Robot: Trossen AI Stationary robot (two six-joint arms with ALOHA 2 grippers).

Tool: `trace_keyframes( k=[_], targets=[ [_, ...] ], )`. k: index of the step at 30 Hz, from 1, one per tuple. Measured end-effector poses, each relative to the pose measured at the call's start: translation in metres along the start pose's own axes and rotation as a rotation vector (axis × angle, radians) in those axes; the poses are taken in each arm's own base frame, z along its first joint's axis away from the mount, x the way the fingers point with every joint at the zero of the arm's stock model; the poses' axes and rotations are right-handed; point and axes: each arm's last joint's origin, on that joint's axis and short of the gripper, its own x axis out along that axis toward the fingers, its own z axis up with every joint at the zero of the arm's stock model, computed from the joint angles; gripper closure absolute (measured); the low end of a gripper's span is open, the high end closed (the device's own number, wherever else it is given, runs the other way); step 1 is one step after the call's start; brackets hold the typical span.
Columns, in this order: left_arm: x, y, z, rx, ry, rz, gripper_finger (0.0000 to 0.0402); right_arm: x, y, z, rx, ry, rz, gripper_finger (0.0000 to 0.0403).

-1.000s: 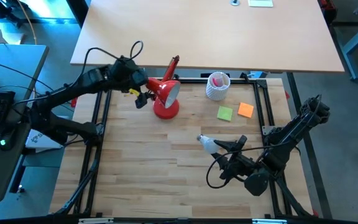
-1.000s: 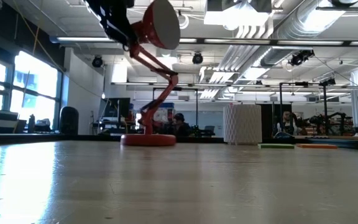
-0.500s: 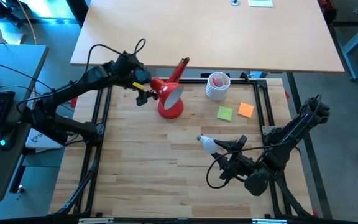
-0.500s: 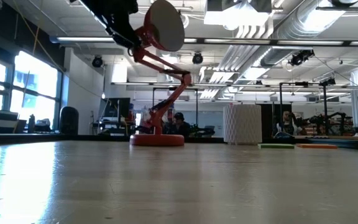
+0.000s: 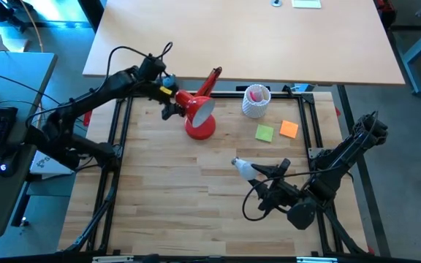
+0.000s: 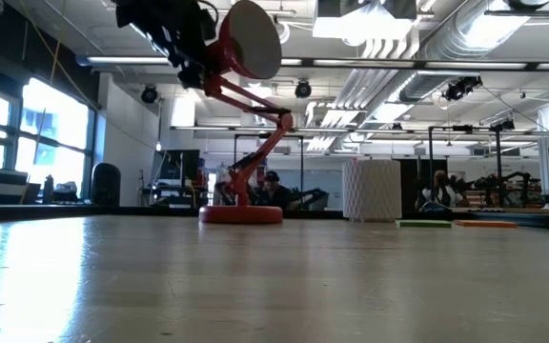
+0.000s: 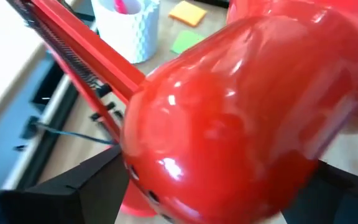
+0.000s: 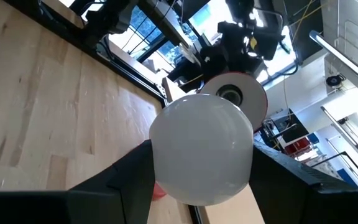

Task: Screw lightbulb
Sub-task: Remove the white lightbulb from the red lamp

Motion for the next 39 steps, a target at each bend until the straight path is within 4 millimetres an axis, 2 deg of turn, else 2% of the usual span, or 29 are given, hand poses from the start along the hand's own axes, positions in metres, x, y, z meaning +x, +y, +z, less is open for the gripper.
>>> trace_keyframes(
  k=[6, 17, 27, 33, 36, 39],
  targets=[
    [0.002, 0.014, -0.003, -0.030, -0.035, -0.057, 0.0059, 0.000, 0.000, 0.000, 0.009, 0.000, 0.000, 0.0181],
    [-0.026, 0.010, 0.002, 0.010, -0.161, -0.115, 0.0059, 0.000, 0.000, 0.000, 0.022, 0.000, 0.000, 0.0181],
    [-0.045, 0.029, -0.002, -0.016, -0.267, -0.160, 0.0059, 0.000, 0.000, 0.000, 0.026, -0.001, 0.001, 0.0181],
    [-0.066, 0.031, -0.008, -0.034, -0.294, -0.123, 0.0059, -0.008, 0.002, 0.000, 0.042, -0.016, 0.011, 0.0181],
    [-0.080, 0.025, -0.012, -0.039, -0.290, -0.091, 0.0061, -0.014, 0.004, -0.009, 0.070, -0.001, 0.034, 0.0181],
    [-0.093, 0.013, -0.018, -0.067, -0.249, -0.033, 0.0063, -0.020, 0.000, -0.028, 0.182, 0.049, 0.046, 0.0181]
  ],
)
